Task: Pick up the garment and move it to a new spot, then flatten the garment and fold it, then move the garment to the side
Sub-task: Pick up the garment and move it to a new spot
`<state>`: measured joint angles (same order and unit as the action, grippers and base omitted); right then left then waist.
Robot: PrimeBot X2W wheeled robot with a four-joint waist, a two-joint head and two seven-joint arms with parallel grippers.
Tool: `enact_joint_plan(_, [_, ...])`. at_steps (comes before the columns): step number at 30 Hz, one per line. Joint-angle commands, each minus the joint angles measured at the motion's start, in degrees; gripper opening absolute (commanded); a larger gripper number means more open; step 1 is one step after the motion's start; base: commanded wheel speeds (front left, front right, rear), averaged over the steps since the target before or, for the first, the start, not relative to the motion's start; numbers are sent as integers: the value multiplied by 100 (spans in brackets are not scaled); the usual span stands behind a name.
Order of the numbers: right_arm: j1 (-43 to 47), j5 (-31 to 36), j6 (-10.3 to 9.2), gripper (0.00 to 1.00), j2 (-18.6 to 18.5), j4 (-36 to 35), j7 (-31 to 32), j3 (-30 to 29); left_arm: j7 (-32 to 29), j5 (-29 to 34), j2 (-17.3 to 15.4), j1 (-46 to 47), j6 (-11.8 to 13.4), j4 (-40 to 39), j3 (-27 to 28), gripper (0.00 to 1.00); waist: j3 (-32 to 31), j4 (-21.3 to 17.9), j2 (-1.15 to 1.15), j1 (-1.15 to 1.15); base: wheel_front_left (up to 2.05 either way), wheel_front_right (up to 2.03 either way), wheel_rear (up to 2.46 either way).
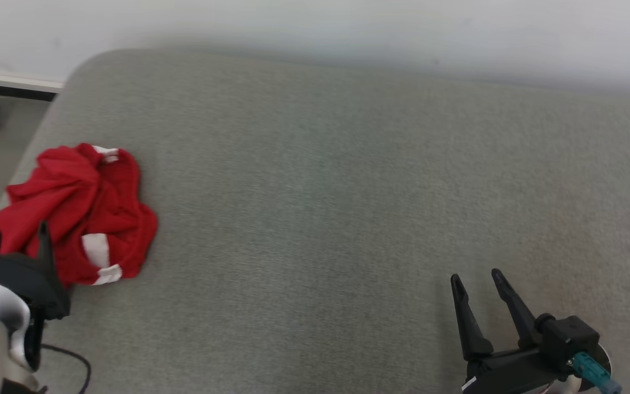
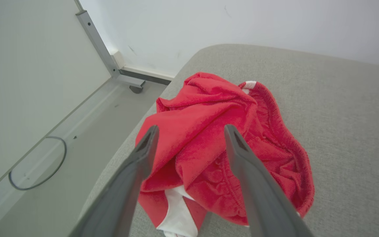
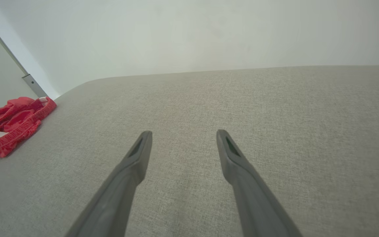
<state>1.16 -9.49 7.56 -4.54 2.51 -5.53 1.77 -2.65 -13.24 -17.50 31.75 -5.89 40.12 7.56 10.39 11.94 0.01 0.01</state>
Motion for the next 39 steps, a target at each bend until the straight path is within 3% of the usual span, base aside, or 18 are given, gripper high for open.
enact_joint_plan(1, [-70,17,-12,100,-37,-94,18,4,-252,-101,-98,115,0,109,71,100,579,-588,-1,-1,0,0,0])
enact_joint_plan(9, [-155,0,-12,100,-65,-351,68,55,-1519,-601,-382,438,139,513,441,100,948,-925,-1,-1,0,0,0])
enact_joint_plan(14, [-221,43,-12,100,-19,-432,47,89,-2286,-645,-549,456,384,666,504,100,1153,-1019,-1,-1,0,0,0])
enact_joint_plan(19, [-265,27,-12,100,38,-407,30,91,-2632,-685,-451,401,528,690,456,100,1230,-1008,-1,-1,0,0,0])
enact_joint_plan(20, [-271,11,-12,100,45,-381,16,98,-2689,-714,-410,372,546,704,462,46,1219,-999,-1,-1,0,0,0])
enact_joint_plan(21, [-273,-7,-12,100,49,-350,-7,106,-2723,-750,-379,345,559,699,474,14,1198,-988,-1,-1,0,0,0])
enact_joint_plan(22, [-288,-28,-12,100,54,-317,-21,114,-2744,-779,-358,319,566,681,484,0,1164,-977,-1,-1,0,0,0])
enact_joint_plan(27, [-362,-98,-12,100,95,-138,-121,215,-2879,-931,-428,221,479,417,531,0,898,-933,-1,-1,0,0,0])
enact_joint_plan(39, [-337,-457,-12,100,173,669,-583,315,-3028,-541,-1188,210,224,-1439,220,0,-155,-921,-1,-1,0,0,0])
